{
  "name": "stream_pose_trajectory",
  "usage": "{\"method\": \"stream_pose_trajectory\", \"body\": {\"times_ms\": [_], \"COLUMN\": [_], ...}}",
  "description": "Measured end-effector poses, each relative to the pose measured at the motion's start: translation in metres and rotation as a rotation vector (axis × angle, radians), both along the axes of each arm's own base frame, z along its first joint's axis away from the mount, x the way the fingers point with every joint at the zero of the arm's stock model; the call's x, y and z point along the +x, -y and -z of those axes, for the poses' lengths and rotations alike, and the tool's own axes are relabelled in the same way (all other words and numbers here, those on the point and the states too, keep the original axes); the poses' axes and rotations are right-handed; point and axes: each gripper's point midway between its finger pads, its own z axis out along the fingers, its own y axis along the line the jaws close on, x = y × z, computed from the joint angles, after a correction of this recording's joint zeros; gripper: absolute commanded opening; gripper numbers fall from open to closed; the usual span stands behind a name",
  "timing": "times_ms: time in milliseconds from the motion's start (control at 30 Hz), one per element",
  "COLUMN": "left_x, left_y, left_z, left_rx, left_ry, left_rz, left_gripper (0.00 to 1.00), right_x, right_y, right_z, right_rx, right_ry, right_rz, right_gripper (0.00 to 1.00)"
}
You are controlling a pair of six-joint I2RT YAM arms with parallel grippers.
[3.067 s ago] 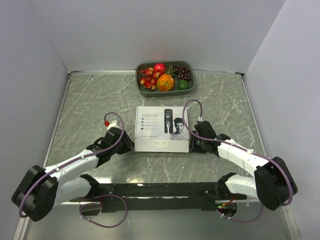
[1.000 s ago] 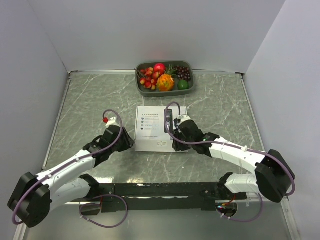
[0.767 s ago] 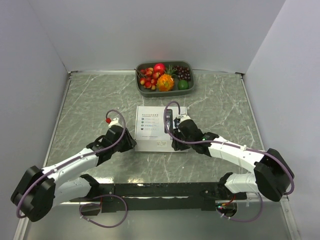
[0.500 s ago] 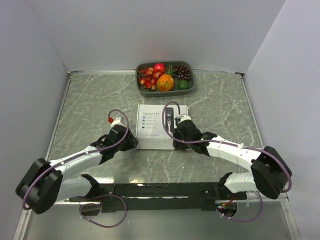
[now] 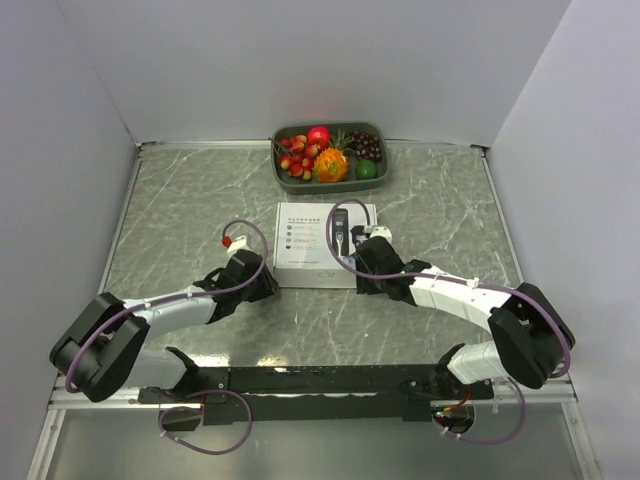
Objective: Sort the hair-cutting tools
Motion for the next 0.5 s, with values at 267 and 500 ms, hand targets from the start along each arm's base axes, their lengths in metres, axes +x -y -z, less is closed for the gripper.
{"method": "stream_pose_trajectory", "body": {"times_ms": [267,500], "left_x": [0.013,0.031], "left_y": [0.001,0.003], "left_z": [-0.001,-0.001], "left_rx": [-0.008,-0.007], "left_ry": [0.038,0.081], "left_rz": [-0.043,-0.088], "left_gripper": [0.39,0.39], "right_x": [0.02,0.036], "right_y": [0.018,0.019], "right_z": [0.0,0.005], "right_rx": [0.005,-0.014], "right_ry": [0.024,0.068], "right_rz": [0.087,0.105], "right_gripper": [0.51,0.5]}}
